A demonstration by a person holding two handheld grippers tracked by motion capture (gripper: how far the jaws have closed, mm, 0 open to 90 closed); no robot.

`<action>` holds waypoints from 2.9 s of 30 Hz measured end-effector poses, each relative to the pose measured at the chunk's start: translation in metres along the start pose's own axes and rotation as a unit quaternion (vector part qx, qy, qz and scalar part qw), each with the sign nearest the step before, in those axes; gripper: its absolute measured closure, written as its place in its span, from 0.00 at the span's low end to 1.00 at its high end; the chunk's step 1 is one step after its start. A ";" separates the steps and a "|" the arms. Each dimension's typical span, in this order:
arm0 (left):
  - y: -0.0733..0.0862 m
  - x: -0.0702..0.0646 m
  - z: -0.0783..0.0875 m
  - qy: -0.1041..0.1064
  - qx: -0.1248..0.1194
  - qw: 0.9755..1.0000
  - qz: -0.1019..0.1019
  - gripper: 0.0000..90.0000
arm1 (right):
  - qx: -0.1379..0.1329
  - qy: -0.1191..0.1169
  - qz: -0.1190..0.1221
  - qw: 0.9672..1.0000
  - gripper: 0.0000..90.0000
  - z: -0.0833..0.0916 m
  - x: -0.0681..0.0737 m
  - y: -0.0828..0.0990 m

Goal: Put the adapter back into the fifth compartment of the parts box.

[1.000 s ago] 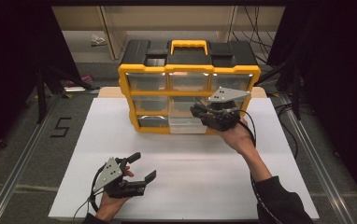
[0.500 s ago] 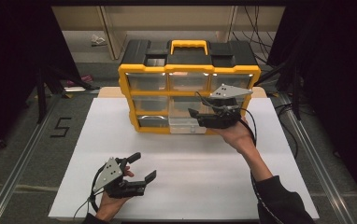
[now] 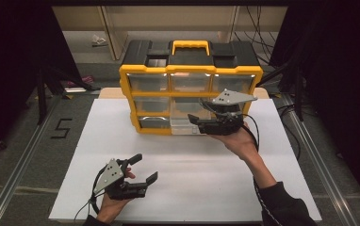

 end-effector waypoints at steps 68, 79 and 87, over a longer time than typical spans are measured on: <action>0.001 -0.001 0.000 0.004 0.004 1.000 0.000 0.18 | -0.061 -0.033 -0.022 0.997 0.27 0.045 0.040 0.071; 0.002 -0.002 -0.001 0.007 0.008 1.000 0.002 0.18 | -0.063 -0.022 -0.026 0.997 0.25 0.048 0.036 0.086; 0.002 -0.002 -0.001 0.009 0.011 1.000 0.001 0.18 | -0.063 -0.015 -0.032 0.997 0.24 0.053 0.034 0.098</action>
Point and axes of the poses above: each handheld gripper's, and its own axes: z roughly backward along the jaws, y roughly out of its underside, x roughly to its left, the point moved 7 cm from there along -z, roughly forward along the jaws, and after that the axes turned 8 degrees about -x, right-handed, at the moved point
